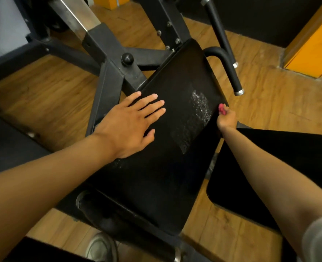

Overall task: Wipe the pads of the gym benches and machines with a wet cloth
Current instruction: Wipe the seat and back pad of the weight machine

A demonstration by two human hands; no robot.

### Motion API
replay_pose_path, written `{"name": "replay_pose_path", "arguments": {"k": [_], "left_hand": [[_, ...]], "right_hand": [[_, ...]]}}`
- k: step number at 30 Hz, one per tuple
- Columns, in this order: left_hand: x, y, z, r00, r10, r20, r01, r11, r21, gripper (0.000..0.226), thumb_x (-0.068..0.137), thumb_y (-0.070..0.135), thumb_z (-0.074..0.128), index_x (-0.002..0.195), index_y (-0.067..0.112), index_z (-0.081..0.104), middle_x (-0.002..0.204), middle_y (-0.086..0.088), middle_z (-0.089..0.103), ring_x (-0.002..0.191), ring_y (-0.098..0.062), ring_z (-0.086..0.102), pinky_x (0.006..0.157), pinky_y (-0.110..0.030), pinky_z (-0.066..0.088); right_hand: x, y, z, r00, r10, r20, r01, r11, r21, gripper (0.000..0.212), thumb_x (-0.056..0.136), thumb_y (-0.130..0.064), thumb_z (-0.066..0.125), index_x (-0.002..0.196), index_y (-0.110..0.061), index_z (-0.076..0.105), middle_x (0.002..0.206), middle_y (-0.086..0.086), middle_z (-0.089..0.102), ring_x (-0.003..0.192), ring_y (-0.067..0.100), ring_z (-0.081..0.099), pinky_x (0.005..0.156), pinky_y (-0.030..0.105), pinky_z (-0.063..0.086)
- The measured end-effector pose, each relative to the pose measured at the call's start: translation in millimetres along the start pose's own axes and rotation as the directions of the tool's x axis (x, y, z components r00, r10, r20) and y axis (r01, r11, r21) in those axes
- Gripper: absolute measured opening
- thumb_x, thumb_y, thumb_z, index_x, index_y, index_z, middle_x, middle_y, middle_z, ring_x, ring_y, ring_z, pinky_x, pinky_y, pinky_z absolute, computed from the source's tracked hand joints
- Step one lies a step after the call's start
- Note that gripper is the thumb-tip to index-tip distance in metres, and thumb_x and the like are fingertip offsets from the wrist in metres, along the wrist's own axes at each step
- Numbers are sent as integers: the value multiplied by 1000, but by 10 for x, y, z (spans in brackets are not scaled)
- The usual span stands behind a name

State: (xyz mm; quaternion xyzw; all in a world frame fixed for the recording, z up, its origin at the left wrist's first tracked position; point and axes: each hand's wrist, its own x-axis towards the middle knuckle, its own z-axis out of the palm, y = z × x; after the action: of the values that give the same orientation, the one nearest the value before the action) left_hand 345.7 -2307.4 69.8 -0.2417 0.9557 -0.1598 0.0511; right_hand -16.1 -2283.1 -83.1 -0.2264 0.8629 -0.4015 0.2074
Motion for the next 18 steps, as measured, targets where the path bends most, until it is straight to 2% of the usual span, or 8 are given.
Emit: {"name": "replay_pose_path", "arguments": {"k": [2,4,6,7,9,12,15,18], "left_hand": [[-1,11,7,1000,4,-4,-4,1000,-3,68,103,52,14,165,24,7,172,4,1,158,-15,-8,129,-43,-2],[12,-6,13,1000,-4,-19,4,1000,3,68,103,53,13,164,24,7,172,4,1,158,-16,-8,129,-43,-1],[19,14,7,1000,-6,-9,6,1000,3,69,103,53,12,164,24,5,172,4,0,159,-16,-8,129,-43,-1],[9,18,-4,1000,-9,-2,9,1000,5,69,103,53,12,164,24,5,173,3,0,159,-16,-8,129,-43,-1],[15,14,-25,1000,-5,2,5,1000,13,69,103,52,13,165,23,4,173,3,0,159,-17,-8,129,-44,0],[19,26,-23,1000,-13,-3,13,1000,8,69,103,52,13,165,23,5,173,2,1,159,-17,-6,128,-45,2],[22,19,-8,1000,-16,-10,16,1000,11,69,102,52,15,165,23,9,173,2,5,159,-17,-3,128,-45,4],[29,27,-9,1000,-14,-5,14,1000,21,70,102,52,14,165,23,9,173,2,5,159,-17,-3,128,-45,3]], "right_hand": [[112,-18,-36,999,11,39,-11,1000,8,34,106,-20,45,135,-11,60,127,9,62,117,25,58,105,34,44],[139,-22,-41,1000,9,25,-10,1000,6,18,107,-22,43,114,-24,59,112,4,56,102,19,52,104,32,44],[143,14,0,999,-35,-19,34,999,-31,23,108,-16,40,97,-30,55,107,-1,52,101,14,47,99,22,34],[107,10,34,998,-37,-50,36,999,-18,27,107,-10,40,98,-24,60,108,-1,54,104,14,49,95,20,29],[-72,-12,50,998,17,-68,-15,1000,28,30,104,-2,40,122,-8,64,126,8,58,123,22,53,100,17,28],[-435,-1,19,998,18,-54,-21,998,-60,45,104,-4,41,147,-12,50,153,13,46,141,34,41,113,30,29],[-871,60,39,1000,-4,-22,2,997,-78,51,105,-9,43,155,-19,41,156,13,43,143,36,39,118,36,28],[-1367,121,20,999,-31,14,32,995,-96,49,106,-11,43,153,-20,41,150,17,48,138,38,45,115,38,33]]}}
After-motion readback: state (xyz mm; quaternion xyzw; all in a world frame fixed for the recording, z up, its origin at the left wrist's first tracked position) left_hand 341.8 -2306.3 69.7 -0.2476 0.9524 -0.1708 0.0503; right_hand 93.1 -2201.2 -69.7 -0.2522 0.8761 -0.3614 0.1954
